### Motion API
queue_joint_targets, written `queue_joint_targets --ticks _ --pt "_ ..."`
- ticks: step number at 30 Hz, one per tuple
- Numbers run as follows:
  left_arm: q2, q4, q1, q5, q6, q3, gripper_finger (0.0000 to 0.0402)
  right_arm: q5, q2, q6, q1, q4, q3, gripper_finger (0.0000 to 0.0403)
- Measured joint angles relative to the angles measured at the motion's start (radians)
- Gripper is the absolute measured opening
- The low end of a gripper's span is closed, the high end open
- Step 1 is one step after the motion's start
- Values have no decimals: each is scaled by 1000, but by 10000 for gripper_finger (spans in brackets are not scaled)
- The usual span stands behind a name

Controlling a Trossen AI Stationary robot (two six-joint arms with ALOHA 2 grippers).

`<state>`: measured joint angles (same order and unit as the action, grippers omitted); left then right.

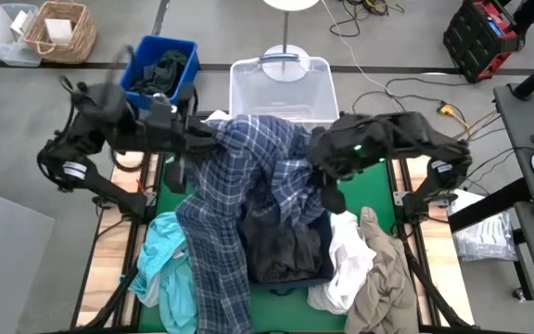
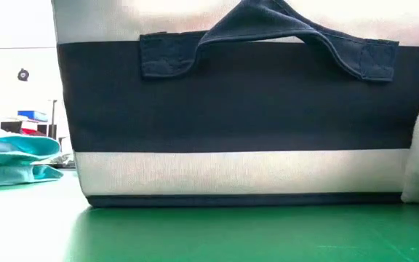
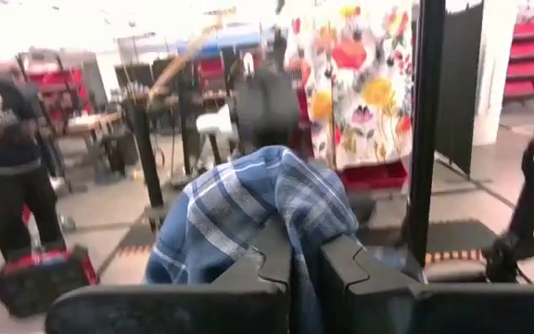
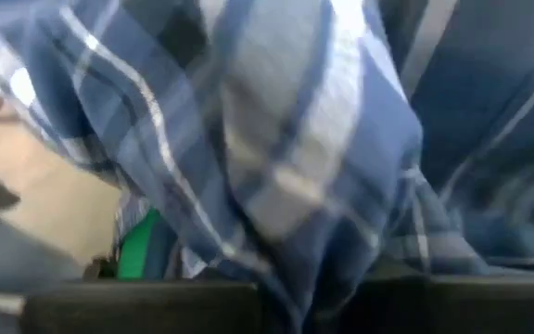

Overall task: Sort clothes
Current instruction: Put the patterned shirt into the blue laundry organizer

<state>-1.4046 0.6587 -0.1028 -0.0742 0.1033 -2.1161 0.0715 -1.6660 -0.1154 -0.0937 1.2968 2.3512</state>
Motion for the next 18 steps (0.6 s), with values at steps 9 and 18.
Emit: queue_joint_targets --ticks 9,18 --pt "-53 -52 0 -128 18 -181 0 -30 -36 -53 -7 110 0 209" --pt "-10 -101 -6 -449 38 -198 0 -51 18 -110 -24 116 2 318"
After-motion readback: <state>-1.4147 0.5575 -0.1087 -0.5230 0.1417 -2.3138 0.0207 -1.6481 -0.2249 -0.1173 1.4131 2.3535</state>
